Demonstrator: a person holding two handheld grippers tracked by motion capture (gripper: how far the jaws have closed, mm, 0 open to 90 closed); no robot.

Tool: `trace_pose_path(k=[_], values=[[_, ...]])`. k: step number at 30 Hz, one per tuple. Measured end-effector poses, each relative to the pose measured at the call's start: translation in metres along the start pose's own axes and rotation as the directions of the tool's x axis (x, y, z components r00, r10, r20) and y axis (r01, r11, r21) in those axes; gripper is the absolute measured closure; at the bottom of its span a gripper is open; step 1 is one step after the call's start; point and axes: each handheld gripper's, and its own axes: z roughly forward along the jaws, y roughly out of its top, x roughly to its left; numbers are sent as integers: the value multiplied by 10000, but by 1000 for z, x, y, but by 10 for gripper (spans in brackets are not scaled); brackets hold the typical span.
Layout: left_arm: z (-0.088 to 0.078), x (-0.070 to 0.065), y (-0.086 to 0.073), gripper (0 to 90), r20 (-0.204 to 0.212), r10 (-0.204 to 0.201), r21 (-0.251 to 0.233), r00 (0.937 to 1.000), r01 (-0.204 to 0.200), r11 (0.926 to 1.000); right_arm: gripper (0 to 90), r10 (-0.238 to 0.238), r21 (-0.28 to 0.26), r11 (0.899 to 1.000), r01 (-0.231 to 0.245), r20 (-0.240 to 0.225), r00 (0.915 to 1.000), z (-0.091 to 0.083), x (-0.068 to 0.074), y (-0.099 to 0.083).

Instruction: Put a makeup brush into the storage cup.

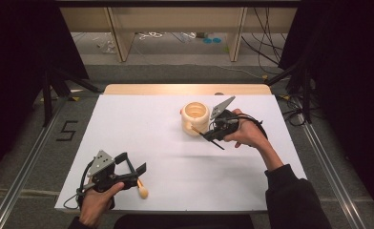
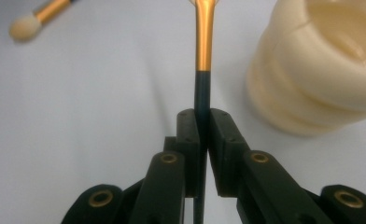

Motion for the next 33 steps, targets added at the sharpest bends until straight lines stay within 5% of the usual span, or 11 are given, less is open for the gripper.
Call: trace_pose_path(k=[3,7,9,13,21,23,29,30,33], values=[[0,0,0,158,9,-10,-18,10000,10,10000,831,251,-922,9954,-258,-86,9996,-5,-2,1],[0,0,0,158,-5,23,32,10000,-23,10000,832,558,-2142,9750,-590,-210,9982,-11,-4,3],[0,0,0,158,5,-16,-18,10000,16,10000,831,632,-2244,9721,-678,-277,9976,-12,-5,3],[0,0,0,158,-6,2,18,10000,-2,10000,832,799,-3019,9499,-806,-148,9967,-15,-6,4],[0,0,0,158,-9,9,49,10000,-9,10000,831,1305,-4569,8825,-1116,99,9914,-24,-10,7],[1,0,0,158,-12,8,41,10000,-8,10000,832,1431,-5071,8547,-1107,251,9894,-25,-13,8],[1,1,-1,158,-11,-17,39,10000,17,10000,832,1927,-5808,8027,-1353,379,9805,-31,-19,9],[1,1,-1,158,-16,-19,44,10000,19,10000,831,2019,-6002,7876,-1394,376,9787,-30,-21,10],[2,1,-1,158,-20,-29,52,10000,29,10000,832,2185,-6154,7760,-1385,564,9742,-31,-24,12]])
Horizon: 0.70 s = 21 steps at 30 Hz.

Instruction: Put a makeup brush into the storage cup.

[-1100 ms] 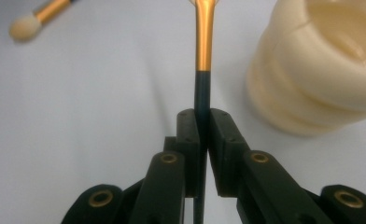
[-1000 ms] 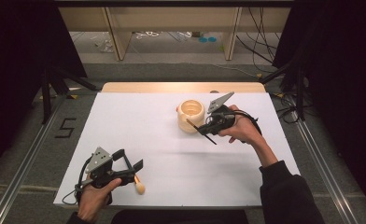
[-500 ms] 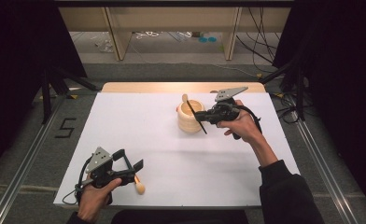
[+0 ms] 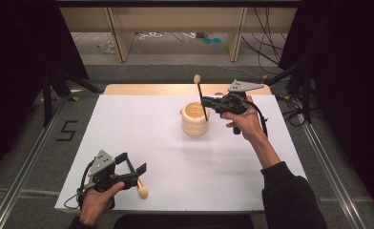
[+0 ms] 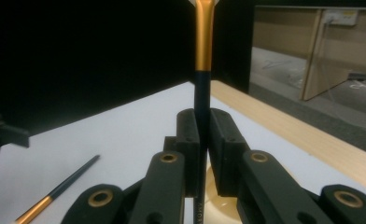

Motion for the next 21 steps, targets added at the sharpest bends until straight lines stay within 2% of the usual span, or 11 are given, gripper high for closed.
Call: trace_pose_path(k=[5,10,13,16,21], values=[[0,0,0,158,5,-4,11,10000,4,10000,831,154,-353,9993,-144,289,9995,8,-5,1],[0,1,0,158,1,-15,8,10000,15,10000,831,290,-462,9986,-267,492,9984,16,-10,1],[0,0,0,158,0,-26,7,10000,26,10000,831,435,-644,9972,-383,817,9957,20,-15,-2],[0,0,0,158,-3,-10,17,10000,10,10000,831,511,-730,9963,-456,760,9958,21,-17,-3],[0,0,0,158,6,0,17,10000,0,10000,831,494,-726,9964,-426,935,9944,24,-20,-5]])
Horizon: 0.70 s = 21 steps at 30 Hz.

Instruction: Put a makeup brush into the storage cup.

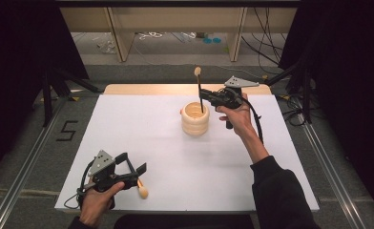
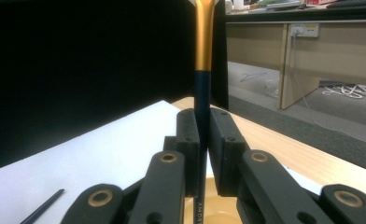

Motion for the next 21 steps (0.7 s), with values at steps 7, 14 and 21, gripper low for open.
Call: trace_pose_path(k=[7,14,21], values=[[0,0,0,158,-22,25,57,10000,-25,10000,831,1,-169,9999,2,162,9999,8,-4,-5],[0,0,0,158,-15,21,64,10000,-21,10000,831,60,-94,9999,-58,188,9998,16,-6,-12],[0,0,0,158,28,24,46,10000,-24,10000,830,-15,138,9999,12,171,9999,22,-6,-19]])
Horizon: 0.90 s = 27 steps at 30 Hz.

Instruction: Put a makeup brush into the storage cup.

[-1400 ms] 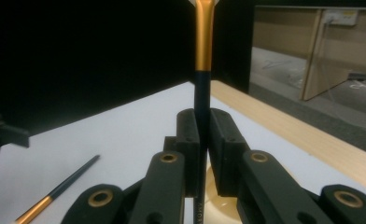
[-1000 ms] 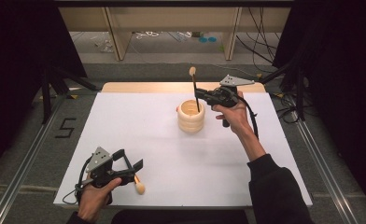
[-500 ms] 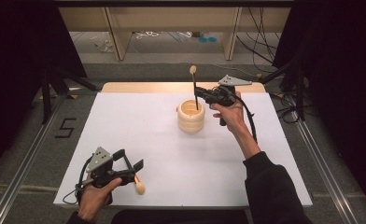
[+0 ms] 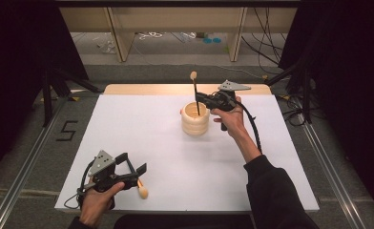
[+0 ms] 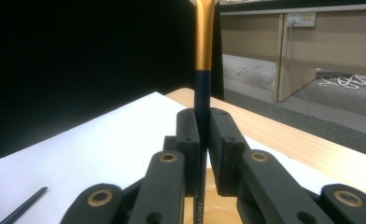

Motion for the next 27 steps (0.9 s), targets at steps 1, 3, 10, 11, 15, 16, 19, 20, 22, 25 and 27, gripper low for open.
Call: trace_pose_path(k=[1,3,10,11,15,16,19,20,22,25,27], values=[[0,0,0,158,3,-1,-6,10000,1,10000,831,-33,-126,9999,32,-77,10000,1,0,-1],[0,0,0,158,29,-6,-11,10000,6,10000,830,79,-21,10000,-79,-69,9999,2,1,-2],[0,0,0,158,35,1,-10,10000,-1,10000,830,212,185,9996,-212,-42,9998,4,1,-7],[0,0,0,158,35,-2,-11,10000,2,10000,831,203,182,9996,-202,-71,9998,4,1,-8],[0,0,0,158,32,-1,-6,10000,1,10000,830,155,208,9997,-153,-99,9998,6,1,-10],[0,0,0,158,16,5,-3,10000,-5,10000,830,87,238,9997,-86,-23,10000,6,0,-11],[-1,0,0,158,8,2,2,10000,-2,10000,830,227,312,9993,-229,55,9997,6,0,-13],[-1,0,0,158,3,0,1,10000,0,10000,830,240,223,9995,-240,2,9997,7,-1,-13],[-1,0,0,158,5,2,-2,10000,-2,10000,830,336,395,9987,-335,2,9994,6,0,-15],[-1,0,0,158,17,20,3,10000,-20,10000,829,248,456,9986,-250,47,9997,7,-1,-17],[0,0,0,158,35,-3,-1,10000,3,10000,829,341,312,9989,-341,-3,9994,8,-1,-19]])
